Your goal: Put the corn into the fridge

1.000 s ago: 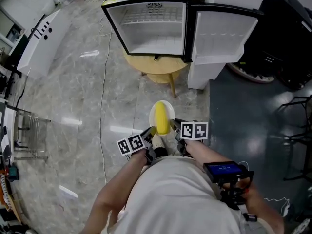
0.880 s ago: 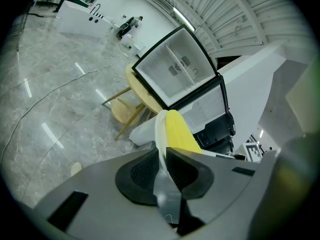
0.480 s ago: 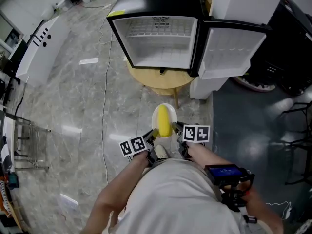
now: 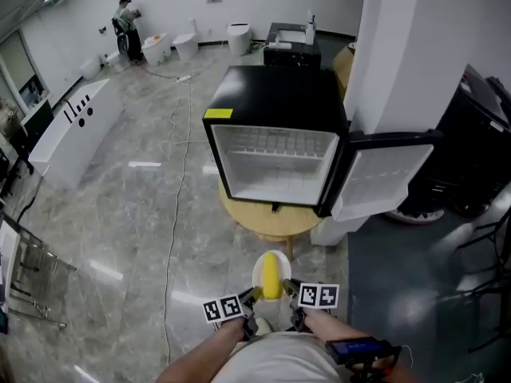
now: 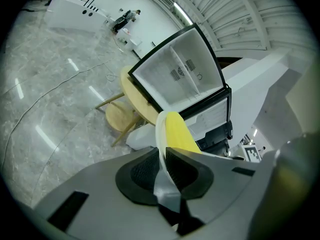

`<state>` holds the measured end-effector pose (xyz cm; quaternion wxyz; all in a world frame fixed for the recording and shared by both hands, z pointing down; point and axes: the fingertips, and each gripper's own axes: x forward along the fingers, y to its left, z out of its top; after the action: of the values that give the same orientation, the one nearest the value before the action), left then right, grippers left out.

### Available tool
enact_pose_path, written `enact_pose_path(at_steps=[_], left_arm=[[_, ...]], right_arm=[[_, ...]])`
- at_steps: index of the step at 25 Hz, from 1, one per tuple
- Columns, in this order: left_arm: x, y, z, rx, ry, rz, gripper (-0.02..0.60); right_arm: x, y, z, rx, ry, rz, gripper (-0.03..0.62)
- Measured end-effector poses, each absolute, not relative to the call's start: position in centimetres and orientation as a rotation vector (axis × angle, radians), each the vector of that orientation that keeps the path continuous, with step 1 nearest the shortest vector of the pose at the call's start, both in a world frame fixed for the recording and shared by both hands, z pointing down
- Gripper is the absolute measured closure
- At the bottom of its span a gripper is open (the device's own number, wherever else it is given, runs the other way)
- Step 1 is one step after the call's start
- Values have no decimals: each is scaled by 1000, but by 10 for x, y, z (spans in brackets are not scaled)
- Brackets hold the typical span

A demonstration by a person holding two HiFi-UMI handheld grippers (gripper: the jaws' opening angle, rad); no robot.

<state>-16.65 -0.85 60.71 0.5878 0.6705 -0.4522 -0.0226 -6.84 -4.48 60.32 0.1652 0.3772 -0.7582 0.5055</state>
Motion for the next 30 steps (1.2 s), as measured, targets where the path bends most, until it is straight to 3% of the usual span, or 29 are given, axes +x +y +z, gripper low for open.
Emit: enact_pose_path(at_steps=[30], left_arm=[[-183, -153, 618, 1486, -1129, -187, 538]], right_arm=[[-89, -203, 613, 907, -2214, 1372, 539]])
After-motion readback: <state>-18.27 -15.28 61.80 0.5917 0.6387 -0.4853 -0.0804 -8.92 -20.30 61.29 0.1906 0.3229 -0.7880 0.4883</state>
